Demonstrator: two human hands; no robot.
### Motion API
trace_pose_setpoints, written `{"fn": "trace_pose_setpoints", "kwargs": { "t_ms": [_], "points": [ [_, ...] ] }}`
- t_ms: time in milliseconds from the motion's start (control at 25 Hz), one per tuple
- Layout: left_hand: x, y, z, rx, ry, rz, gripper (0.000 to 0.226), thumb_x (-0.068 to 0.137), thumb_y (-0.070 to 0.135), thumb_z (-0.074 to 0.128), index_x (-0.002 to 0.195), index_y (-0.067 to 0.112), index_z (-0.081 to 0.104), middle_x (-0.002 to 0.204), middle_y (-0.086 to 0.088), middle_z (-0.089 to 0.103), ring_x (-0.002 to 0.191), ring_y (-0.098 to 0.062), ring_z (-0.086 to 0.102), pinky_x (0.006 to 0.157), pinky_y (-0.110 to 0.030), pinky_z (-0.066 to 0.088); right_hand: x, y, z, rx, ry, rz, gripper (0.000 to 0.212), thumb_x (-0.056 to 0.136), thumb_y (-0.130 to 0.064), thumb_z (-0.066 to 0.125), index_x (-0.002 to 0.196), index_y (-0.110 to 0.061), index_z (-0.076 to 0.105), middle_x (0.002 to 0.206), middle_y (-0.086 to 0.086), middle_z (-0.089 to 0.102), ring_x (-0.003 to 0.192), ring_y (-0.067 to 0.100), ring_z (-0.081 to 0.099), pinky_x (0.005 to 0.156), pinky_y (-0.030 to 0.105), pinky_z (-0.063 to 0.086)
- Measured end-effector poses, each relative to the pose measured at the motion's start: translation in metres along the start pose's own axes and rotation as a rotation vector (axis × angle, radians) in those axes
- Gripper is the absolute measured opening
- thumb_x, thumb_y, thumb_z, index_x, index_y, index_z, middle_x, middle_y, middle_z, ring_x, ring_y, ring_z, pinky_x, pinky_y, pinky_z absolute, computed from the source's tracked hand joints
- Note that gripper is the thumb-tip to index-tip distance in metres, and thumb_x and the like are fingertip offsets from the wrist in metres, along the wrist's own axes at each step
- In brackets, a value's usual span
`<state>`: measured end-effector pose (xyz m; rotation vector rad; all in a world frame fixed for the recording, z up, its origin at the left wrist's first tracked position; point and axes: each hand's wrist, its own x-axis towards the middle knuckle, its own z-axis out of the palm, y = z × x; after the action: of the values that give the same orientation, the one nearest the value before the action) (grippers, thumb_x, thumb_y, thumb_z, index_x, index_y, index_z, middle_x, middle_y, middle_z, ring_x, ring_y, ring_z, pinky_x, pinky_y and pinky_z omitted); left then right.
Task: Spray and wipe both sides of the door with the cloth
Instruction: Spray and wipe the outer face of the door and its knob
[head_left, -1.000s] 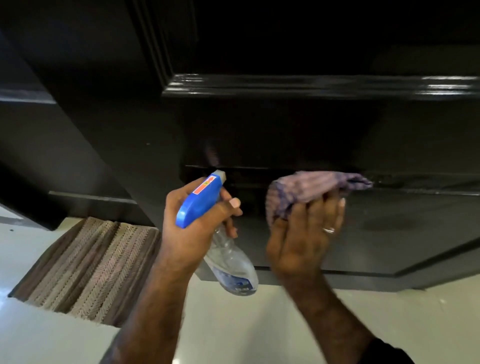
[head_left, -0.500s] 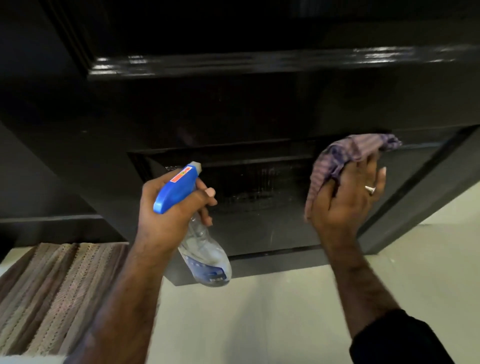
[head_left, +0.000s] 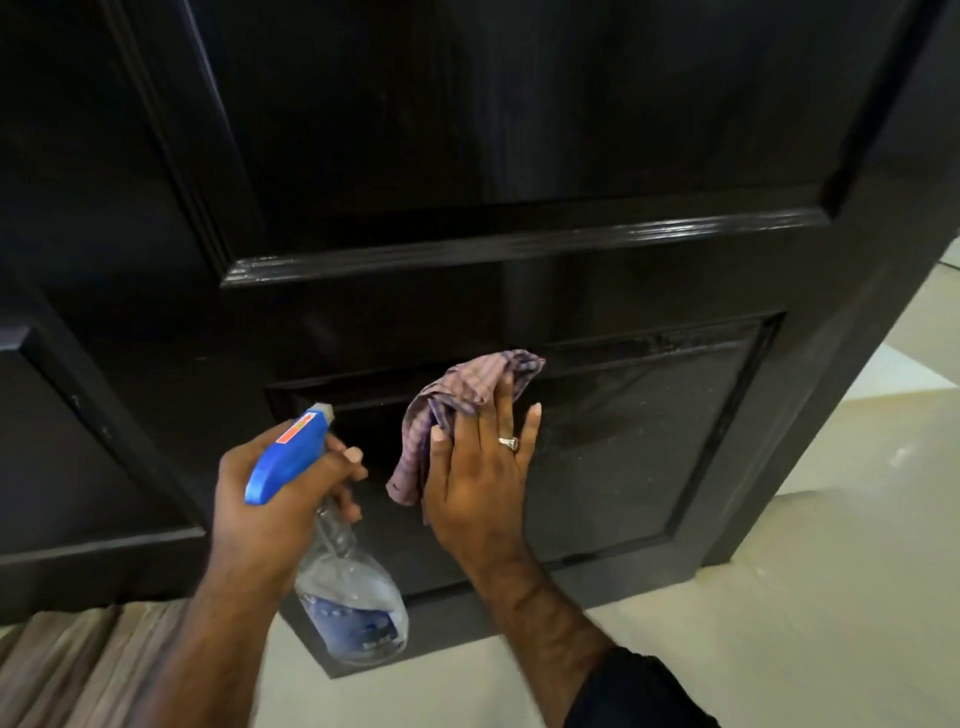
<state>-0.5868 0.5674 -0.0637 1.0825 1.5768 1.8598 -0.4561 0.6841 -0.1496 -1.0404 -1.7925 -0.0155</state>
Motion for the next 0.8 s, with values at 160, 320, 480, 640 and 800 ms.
{"fn": "trace_pose_setpoints", "kwargs": {
  "t_ms": [160,320,480,640,800],
  "points": [
    [0.002,0.007,0.026,0.01,-0.073,0.023,0.016,0.088,-0.007,0.074,0.077,0.003,0.069,0.069,-0.019,0.068,0.05,-0.035,0.06,0.06,-0.049,0.055,0.085,0.08,-0.026,-0.013,0.386,0.6,0.064,0.109,-0.039,0.034,0.137,0.016,0.054,0.148,0.042,0.051,0.147,0.056,0.043,0.126,0.07,0.021],
    [0.008,0.014,0.055,-0.014,-0.159,0.022,0.014,0.084,-0.001,0.08,0.079,-0.001,0.067,0.071,-0.024,0.068,0.048,-0.034,0.06,0.061,-0.052,0.054,0.103,0.124,-0.049,0.02,0.362,0.779,0.068,0.111,-0.039,0.03,0.15,0.016,0.043,0.158,0.039,0.042,0.154,0.051,0.034,0.126,0.072,0.017],
    [0.015,0.019,0.081,0.029,-0.175,0.062,0.013,0.088,-0.01,0.072,0.078,-0.003,0.067,0.067,-0.027,0.066,0.049,-0.038,0.061,0.06,-0.049,0.056,0.028,0.044,-0.005,-0.11,0.153,0.274,0.054,0.114,-0.031,0.039,0.141,0.011,0.059,0.154,0.036,0.049,0.152,0.053,0.037,0.127,0.072,0.016],
    [0.018,0.021,0.112,0.051,-0.237,0.07,0.014,0.086,-0.004,0.077,0.081,0.008,0.072,0.07,-0.019,0.07,0.05,-0.038,0.062,0.059,-0.048,0.057,0.053,0.087,-0.02,-0.124,0.2,0.358,0.052,0.114,-0.034,0.037,0.141,0.005,0.057,0.152,0.033,0.051,0.154,0.048,0.037,0.129,0.07,0.012],
    [0.022,0.022,0.151,0.044,-0.358,0.043,0.011,0.086,0.002,0.078,0.084,-0.001,0.068,0.073,-0.02,0.07,0.05,-0.036,0.062,0.059,-0.05,0.057,0.119,0.193,-0.079,-0.004,0.446,0.751,0.069,0.106,-0.045,0.03,0.135,0.011,0.057,0.15,0.034,0.054,0.145,0.049,0.047,0.125,0.072,0.019]
  ]
}}
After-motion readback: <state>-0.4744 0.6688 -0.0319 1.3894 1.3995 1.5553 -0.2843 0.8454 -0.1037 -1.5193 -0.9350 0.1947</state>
